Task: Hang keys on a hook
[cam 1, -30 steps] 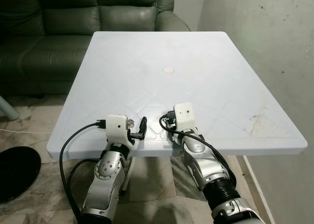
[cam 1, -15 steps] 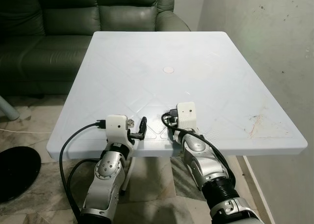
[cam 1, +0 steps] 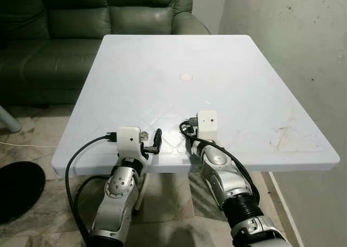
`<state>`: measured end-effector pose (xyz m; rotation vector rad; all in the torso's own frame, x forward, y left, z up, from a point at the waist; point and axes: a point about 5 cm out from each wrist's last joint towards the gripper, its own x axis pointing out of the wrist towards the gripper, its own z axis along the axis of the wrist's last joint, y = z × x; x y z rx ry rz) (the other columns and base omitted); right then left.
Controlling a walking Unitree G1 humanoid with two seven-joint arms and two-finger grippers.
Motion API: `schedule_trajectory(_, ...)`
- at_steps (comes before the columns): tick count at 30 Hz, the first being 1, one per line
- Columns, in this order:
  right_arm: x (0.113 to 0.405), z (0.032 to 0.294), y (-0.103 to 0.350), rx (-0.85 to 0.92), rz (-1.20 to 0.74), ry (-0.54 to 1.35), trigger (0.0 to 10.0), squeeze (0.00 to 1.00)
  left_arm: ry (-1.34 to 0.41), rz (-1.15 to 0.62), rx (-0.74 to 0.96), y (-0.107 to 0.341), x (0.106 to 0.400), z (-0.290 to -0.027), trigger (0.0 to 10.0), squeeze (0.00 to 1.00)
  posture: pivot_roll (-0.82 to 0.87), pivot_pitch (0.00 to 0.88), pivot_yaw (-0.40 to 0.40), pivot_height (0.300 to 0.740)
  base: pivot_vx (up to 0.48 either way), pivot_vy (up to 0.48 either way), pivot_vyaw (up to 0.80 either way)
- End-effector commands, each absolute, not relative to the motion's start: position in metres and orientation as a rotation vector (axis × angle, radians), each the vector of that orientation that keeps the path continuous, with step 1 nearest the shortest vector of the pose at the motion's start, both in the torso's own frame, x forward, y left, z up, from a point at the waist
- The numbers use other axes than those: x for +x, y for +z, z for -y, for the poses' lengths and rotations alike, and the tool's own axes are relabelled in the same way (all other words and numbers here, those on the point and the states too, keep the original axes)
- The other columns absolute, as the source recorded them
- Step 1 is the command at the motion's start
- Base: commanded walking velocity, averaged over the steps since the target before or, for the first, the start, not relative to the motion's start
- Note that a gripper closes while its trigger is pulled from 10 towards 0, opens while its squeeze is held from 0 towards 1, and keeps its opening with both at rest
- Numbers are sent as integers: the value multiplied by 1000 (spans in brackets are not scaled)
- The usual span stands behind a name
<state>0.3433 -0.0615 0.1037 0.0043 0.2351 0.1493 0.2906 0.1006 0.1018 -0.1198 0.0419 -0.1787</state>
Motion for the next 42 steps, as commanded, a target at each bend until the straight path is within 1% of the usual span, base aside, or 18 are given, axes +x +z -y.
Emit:
schedule_trajectory(1,345,55,106,1,-245,148,6941,0,-197,-44,-141,102,288,-90,10000,0,-12,69,-34,732,0,0,0)
schedule_trajectory(2,345,55,106,-2,-247,148,6941,0,-197,-44,-141,102,288,-90,10000,0,-12,69,-34,732,0,0,0)
schedule_trajectory(3,345,54,105,-3,-252,151,6667,0,-197,-43,-141,102,288,-90,10000,0,-12,69,-34,732,0,0,0)
schedule_trajectory(4,345,53,105,-3,-252,153,6078,0,-198,-43,-140,102,288,-90,10000,0,-13,69,-33,732,0,0,0)
schedule_trajectory(5,344,53,105,-3,-252,154,6078,0,-198,-43,-140,103,288,-90,10000,0,-13,68,-33,732,0,0,0)
schedule_trajectory(6,344,51,104,-5,-255,159,5216,0,-198,-42,-140,103,288,-90,10000,0,-14,70,-32,732,0,0,0)
schedule_trajectory(7,343,50,104,-6,-256,160,5216,0,-198,-42,-140,103,288,-90,10000,0,-14,70,-32,732,0,0,0)
schedule_trajectory(8,343,49,103,-10,-259,161,6078,0,-198,-41,-139,103,288,-89,10000,0,-13,70,-33,732,0,0,0)
schedule_trajectory(10,342,48,103,-10,-263,169,7294,0,-199,-41,-140,103,288,-89,10000,0,-13,70,-33,732,0,0,0)
schedule_trajectory(11,342,48,102,-11,-261,171,5647,0,-199,-41,-140,103,288,-89,10000,0,-13,70,-33,732,0,0,0)
schedule_trajectory(12,341,47,102,-13,-260,174,6196,0,-199,-41,-139,103,288,-90,10000,0,-13,70,-33,732,0,0,0)
schedule_trajectory(13,341,47,102,-13,-260,174,6196,0,-199,-41,-139,103,288,-90,10000,0,-13,70,-33,732,0,0,0)
schedule_trajectory(14,341,46,102,-15,-261,179,7294,0,-198,-42,-139,103,288,-90,10000,0,-11,79,-33,732,0,0,0)
schedule_trajectory(15,340,46,102,-14,-256,182,4392,0,-197,-41,-139,103,288,-90,10000,0,-11,79,-33,732,0,0,0)
schedule_trajectory(16,340,45,103,-11,-255,187,3922,0,-197,-41,-139,103,288,-90,10000,0,-11,81,-33,732,0,0,0)
schedule_trajectory(17,340,45,103,-8,-250,184,1020,0,-195,-41,-139,103,288,-90,10000,0,-11,82,-33,732,0,0,0)
schedule_trajectory(18,340,45,104,-11,-245,181,0,0,-194,-41,-139,103,288,-90,10000,0,-11,82,-33,732,0,0,0)
schedule_trajectory(42,343,52,106,-43,-229,190,0,0,-203,-32,-143,105,292,-87,10000,0,-20,62,-40,732,0,0,0)
